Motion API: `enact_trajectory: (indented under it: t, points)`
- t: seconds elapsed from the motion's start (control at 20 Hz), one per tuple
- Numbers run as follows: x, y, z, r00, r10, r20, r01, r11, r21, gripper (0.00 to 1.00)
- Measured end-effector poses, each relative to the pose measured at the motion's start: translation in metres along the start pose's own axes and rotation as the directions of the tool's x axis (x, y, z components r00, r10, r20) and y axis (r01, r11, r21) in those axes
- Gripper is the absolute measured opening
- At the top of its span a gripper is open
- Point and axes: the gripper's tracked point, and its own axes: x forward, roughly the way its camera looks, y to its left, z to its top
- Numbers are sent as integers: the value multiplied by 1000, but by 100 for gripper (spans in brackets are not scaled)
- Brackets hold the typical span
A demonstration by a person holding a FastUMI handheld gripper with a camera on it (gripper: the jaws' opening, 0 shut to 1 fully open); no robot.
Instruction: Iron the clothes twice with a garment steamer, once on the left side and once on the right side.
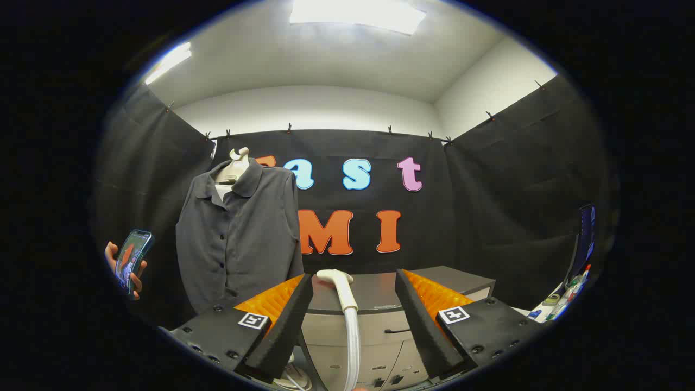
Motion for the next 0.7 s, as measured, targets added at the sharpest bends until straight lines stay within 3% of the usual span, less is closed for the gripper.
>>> enact_trajectory:
  t: [0.7]
  points:
    - [9,-25,0,999,-47,15,46,998,36,98]
